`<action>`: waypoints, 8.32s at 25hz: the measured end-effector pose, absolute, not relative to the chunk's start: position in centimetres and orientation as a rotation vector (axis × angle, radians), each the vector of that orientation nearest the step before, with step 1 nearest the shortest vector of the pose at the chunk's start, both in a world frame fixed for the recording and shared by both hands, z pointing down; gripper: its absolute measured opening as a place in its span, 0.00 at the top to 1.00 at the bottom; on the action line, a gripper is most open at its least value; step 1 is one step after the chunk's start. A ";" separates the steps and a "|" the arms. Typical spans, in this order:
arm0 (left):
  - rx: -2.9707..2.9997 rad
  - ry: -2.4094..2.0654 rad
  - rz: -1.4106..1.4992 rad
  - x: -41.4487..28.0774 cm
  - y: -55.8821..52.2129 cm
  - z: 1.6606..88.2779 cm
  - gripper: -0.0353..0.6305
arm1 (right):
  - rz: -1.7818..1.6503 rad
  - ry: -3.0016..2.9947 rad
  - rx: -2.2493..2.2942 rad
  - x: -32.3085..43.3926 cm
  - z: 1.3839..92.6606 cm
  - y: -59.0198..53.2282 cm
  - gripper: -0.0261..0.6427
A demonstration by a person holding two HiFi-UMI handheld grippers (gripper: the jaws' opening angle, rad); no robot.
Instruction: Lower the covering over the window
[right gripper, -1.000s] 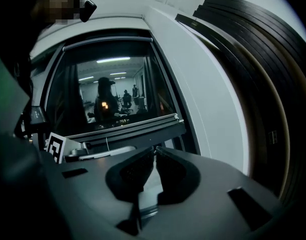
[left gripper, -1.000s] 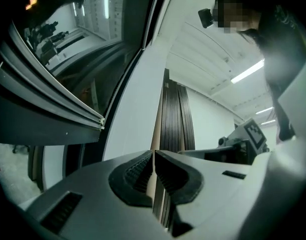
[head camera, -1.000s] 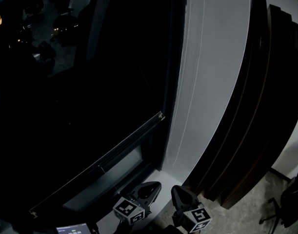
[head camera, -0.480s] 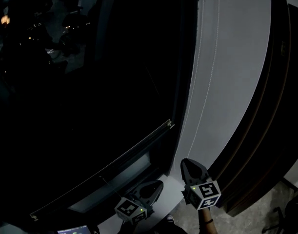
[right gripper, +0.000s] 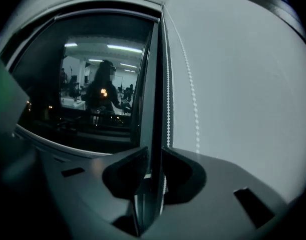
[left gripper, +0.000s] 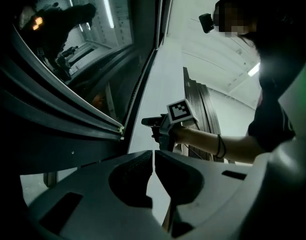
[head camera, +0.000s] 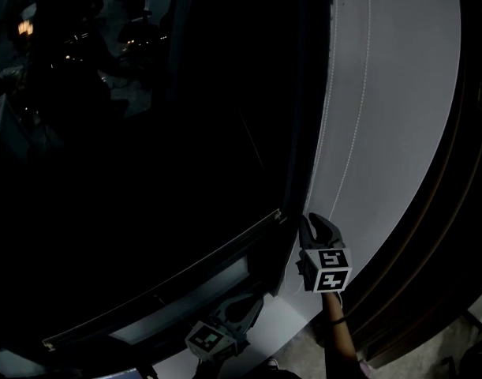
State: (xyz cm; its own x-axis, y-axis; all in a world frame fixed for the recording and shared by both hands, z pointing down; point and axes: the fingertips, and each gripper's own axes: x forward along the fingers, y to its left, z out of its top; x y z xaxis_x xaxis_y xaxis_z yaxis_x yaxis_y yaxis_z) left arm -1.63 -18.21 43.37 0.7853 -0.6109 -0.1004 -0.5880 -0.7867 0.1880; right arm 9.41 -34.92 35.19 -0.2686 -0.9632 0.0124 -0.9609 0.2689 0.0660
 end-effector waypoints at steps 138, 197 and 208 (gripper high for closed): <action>3.104 -0.620 -0.354 7.4 -24.9 32.3 0.93 | 0.609 -2.582 1.486 4.6 56.0 -23.5 0.94; 3.052 -0.695 -0.339 6.3 -22.7 34.1 0.86 | 0.770 -2.529 1.547 5.4 57.1 -24.1 0.93; 3.057 -0.634 -0.418 7.4 -23.5 31.6 0.85 | 0.812 -2.553 1.497 4.6 58.1 -23.0 0.93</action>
State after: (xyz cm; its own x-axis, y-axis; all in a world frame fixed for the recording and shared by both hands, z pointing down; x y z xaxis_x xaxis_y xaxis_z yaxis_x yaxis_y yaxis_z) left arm 7.36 -23.51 31.62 0.8837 -0.3898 -0.2591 -0.3921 -0.9188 0.0449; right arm 4.62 -23.02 58.08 -0.5223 -0.7911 0.3183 -0.8297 0.3853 -0.4040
